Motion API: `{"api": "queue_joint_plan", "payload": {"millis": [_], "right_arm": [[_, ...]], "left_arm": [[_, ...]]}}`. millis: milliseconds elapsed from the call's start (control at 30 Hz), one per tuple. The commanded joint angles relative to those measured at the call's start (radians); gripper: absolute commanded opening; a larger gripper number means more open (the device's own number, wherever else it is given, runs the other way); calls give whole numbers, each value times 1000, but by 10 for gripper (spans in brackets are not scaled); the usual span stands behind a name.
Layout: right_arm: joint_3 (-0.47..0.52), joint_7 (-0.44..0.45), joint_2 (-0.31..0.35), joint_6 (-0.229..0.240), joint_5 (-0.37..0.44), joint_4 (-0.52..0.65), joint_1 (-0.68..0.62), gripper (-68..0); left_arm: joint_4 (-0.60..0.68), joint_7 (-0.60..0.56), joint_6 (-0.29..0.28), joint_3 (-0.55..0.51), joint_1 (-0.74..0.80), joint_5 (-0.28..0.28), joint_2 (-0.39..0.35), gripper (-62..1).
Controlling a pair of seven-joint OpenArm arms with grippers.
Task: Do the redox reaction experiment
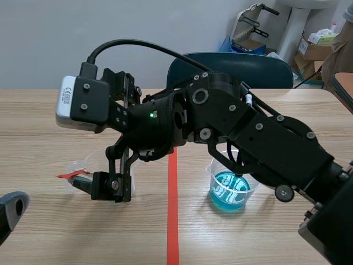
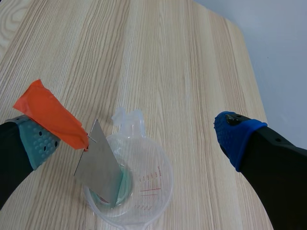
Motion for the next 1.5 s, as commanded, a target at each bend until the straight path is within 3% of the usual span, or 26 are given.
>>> {"api": "queue_joint_plan", "payload": {"millis": [0,1167,1333,1467], "right_arm": [[-1,11,-6,3,11,16,19,4],[-1,-4,-5,3,11,16,-26,4],[-2,-3,20,6,11,17,-83,4],[-1,25,80,6,27,27,-134,4]], "left_arm": [[18,-17,-2,-6,-5,1,3,14],[18,-17,-2,-6,-5,1,3,14],[18,-17,-2,-6,-5,1,3,14],[18,-17,-2,-6,-5,1,3,14]]}}
